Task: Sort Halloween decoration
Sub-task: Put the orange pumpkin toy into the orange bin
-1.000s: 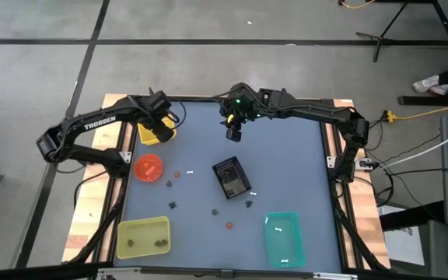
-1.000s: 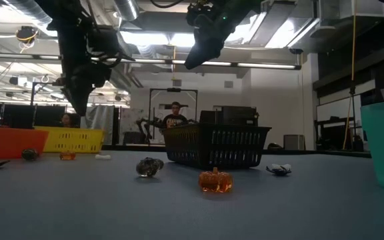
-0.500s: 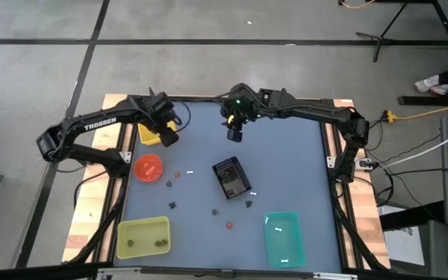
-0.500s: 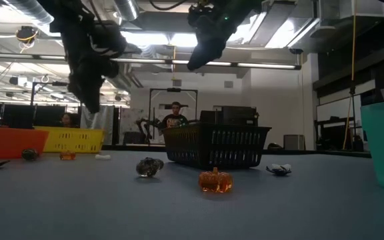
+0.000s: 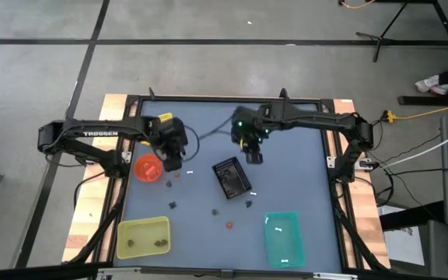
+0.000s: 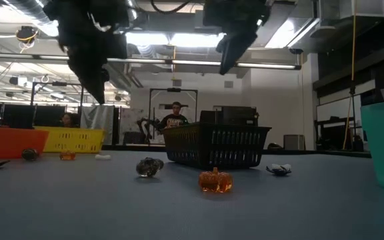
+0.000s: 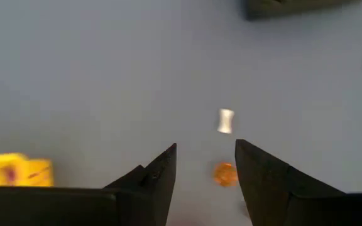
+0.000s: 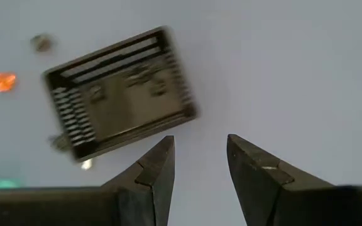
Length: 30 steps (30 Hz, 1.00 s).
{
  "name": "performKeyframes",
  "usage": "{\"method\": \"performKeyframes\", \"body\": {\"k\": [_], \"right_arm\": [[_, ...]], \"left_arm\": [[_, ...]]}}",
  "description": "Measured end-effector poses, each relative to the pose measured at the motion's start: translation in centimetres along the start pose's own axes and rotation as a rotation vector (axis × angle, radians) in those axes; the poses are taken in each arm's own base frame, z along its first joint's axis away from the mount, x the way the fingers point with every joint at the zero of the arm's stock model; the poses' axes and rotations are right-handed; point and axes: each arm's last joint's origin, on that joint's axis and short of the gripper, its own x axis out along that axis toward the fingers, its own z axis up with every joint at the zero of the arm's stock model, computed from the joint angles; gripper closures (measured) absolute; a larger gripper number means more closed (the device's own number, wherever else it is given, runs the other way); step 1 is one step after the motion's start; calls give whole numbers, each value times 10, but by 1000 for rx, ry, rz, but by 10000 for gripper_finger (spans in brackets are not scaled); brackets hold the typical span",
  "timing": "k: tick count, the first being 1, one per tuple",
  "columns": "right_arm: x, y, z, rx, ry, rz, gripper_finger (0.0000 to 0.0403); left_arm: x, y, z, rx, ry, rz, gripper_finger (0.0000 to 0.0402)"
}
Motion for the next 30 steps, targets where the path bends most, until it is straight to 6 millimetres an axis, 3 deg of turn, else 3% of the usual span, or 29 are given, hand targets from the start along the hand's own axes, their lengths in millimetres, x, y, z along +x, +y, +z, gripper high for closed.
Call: {"method": "performKeyframes", "body": {"k": [9,16,22,30], "right_arm": [[20,31,-22,-20,102,62,259],[27,39,-51,38,45,51,259],[31,41,-72,57,-51,33,259],[45,42,-81,80,-77,31,259]], "left_arm": [[7,-39,-14,114,63,-38,256],[26,-40,-37,21,143,-14,237],[42,-42,-43,38,64,-26,204],[61,-36,-61,50,29,12,198]]}}
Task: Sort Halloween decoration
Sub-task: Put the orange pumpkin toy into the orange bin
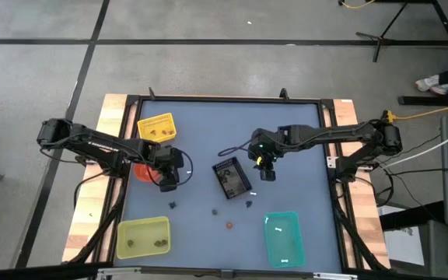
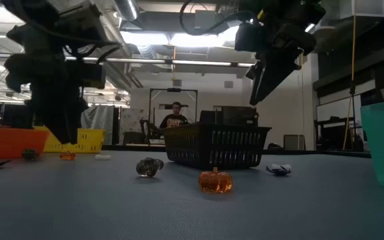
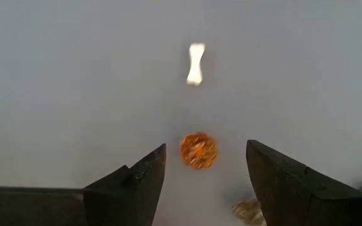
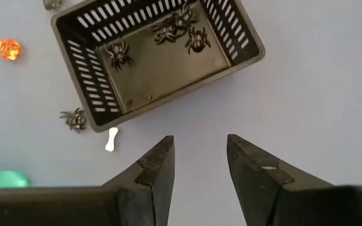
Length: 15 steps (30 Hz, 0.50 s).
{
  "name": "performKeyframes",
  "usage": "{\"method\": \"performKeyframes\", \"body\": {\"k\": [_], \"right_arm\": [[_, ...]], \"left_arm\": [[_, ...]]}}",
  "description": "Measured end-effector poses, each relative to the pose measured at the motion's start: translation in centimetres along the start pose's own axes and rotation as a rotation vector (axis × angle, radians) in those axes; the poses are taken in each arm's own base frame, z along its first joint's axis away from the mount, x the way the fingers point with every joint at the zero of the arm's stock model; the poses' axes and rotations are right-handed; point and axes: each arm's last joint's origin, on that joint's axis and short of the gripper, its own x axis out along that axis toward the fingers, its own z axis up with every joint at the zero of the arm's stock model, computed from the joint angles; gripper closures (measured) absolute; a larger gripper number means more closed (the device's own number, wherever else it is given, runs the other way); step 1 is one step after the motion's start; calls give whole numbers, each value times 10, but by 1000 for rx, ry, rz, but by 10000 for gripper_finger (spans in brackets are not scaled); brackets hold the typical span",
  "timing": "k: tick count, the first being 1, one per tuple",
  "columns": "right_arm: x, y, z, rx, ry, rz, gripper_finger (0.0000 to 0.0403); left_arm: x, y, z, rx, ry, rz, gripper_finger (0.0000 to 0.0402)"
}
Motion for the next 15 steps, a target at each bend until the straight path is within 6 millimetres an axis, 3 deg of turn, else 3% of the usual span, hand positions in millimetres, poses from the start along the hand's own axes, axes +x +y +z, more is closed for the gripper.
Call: {"method": "performKeyframes", "body": {"k": [15], "right_arm": [[2,-1,6,-10,-80,-8,259]], "left_arm": [[19,5,-19,1,-58,-10,199]]}}
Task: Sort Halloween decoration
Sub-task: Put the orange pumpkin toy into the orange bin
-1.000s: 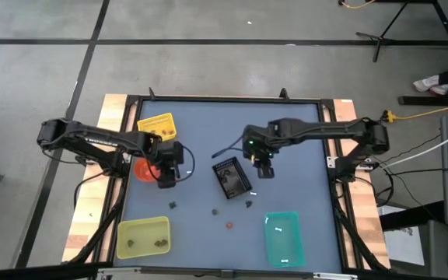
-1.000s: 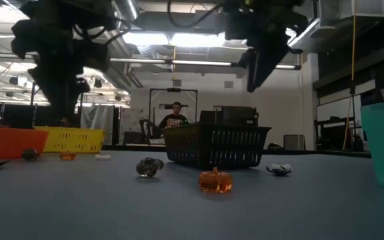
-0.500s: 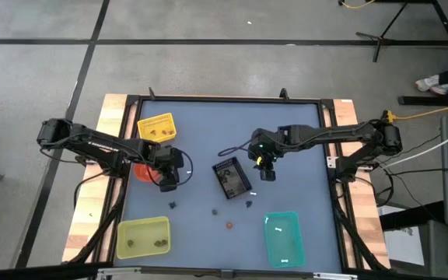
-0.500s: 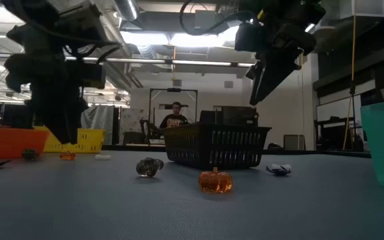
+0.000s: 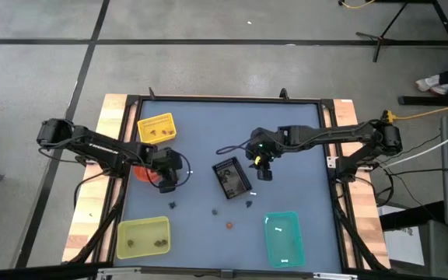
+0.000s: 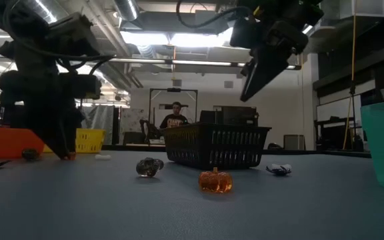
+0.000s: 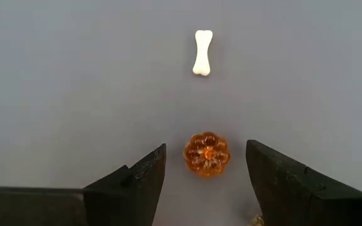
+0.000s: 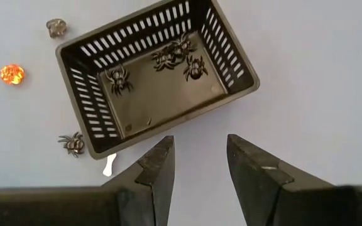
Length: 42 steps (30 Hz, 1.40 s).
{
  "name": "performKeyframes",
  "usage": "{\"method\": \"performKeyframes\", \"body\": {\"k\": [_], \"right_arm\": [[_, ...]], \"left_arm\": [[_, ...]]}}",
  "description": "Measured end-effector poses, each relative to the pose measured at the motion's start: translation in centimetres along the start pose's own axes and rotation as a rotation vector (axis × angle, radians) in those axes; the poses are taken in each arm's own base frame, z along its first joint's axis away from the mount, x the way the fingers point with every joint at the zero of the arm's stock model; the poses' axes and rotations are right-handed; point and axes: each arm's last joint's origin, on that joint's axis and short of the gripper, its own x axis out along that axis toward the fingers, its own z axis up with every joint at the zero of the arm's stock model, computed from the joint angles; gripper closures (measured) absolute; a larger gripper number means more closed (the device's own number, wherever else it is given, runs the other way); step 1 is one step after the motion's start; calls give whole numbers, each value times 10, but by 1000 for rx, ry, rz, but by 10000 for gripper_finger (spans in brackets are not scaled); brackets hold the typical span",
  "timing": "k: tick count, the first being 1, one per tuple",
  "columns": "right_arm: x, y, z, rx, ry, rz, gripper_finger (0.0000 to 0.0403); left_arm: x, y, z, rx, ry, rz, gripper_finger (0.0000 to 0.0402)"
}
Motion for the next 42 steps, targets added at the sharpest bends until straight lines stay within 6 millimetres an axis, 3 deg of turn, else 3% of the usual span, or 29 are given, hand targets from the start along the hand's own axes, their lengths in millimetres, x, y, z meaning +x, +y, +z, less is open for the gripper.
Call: {"method": "performKeyframes", "body": {"k": [12,42], "right_arm": [[0,0,1,-1,-5,-1,259],[0,0,0,-1,-4,-1,259]], "left_arm": [[5,2,-8,3,-8,1,202],[5,2,-10,2,0,22,308]]}}
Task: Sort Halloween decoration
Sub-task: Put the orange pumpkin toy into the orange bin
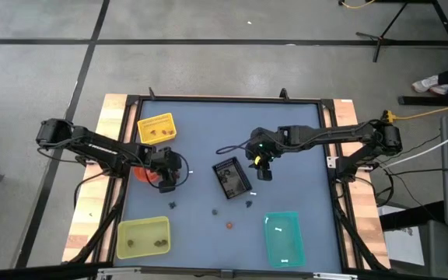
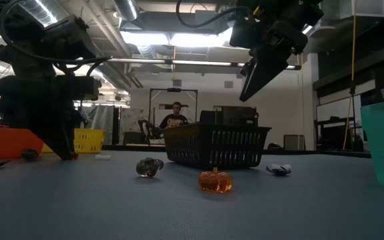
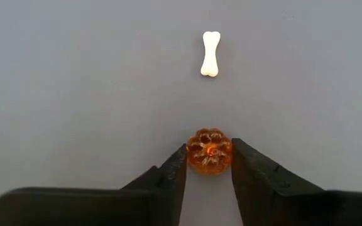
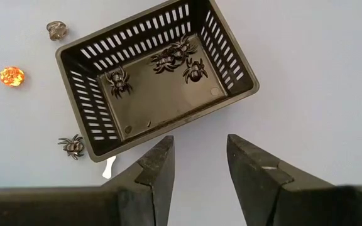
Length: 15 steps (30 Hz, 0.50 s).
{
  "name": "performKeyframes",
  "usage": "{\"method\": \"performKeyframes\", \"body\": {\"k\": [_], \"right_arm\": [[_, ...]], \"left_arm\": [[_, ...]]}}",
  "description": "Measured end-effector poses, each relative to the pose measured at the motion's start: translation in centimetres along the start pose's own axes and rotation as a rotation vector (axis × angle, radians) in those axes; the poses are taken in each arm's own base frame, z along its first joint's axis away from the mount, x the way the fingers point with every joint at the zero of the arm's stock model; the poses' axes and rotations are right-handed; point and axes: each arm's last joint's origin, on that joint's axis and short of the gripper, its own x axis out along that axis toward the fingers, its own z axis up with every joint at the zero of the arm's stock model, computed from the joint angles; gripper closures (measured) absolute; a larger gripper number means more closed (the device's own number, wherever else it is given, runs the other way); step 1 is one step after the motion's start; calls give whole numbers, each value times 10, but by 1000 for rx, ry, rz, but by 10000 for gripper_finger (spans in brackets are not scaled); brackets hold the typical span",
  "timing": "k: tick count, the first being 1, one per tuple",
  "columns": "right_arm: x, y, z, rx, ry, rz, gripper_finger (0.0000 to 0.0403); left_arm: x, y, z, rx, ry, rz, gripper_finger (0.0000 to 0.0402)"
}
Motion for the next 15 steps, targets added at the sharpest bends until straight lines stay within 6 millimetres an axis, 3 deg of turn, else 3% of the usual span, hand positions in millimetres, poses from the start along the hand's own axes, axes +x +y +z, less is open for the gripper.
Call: {"method": "performKeyframes", "body": {"k": [15], "right_arm": [[0,0,0,0,0,0,259]], "left_arm": [[0,0,1,0,-1,1,318]]}}
